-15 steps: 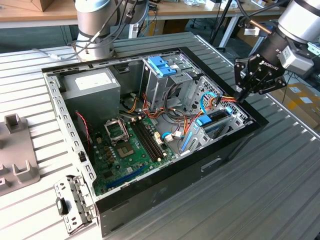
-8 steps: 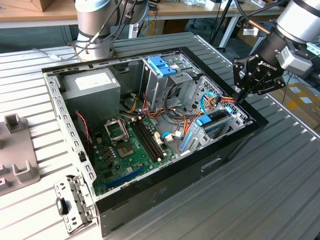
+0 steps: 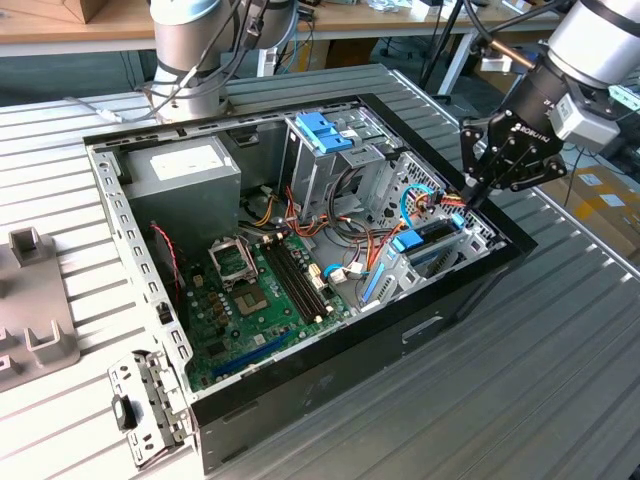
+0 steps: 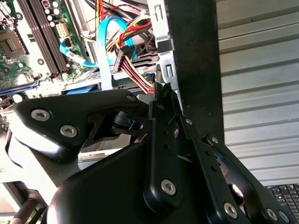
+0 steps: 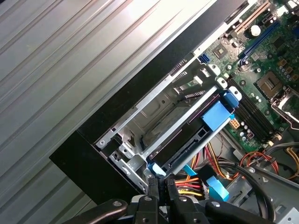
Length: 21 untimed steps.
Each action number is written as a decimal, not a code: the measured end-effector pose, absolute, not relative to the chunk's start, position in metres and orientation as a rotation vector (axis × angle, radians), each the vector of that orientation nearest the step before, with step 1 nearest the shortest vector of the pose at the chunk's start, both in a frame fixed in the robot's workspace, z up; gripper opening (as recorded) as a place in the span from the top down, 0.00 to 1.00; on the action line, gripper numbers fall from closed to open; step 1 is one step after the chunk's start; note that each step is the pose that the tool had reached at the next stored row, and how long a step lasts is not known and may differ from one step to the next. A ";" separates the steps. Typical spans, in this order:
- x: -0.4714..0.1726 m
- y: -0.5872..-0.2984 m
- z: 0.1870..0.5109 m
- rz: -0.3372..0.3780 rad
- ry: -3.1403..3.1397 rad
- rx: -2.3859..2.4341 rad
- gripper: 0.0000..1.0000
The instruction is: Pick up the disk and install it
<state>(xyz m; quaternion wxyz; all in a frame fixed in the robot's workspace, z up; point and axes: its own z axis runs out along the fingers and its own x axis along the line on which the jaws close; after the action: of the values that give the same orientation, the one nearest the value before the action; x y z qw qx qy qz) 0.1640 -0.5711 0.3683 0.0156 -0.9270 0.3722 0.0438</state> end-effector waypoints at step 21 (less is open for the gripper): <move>0.143 -0.570 0.362 0.136 1.196 -2.866 0.84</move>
<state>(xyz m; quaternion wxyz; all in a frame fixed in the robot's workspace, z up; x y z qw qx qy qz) 0.1428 -0.5695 0.3623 0.0164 -0.9219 0.3846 0.0437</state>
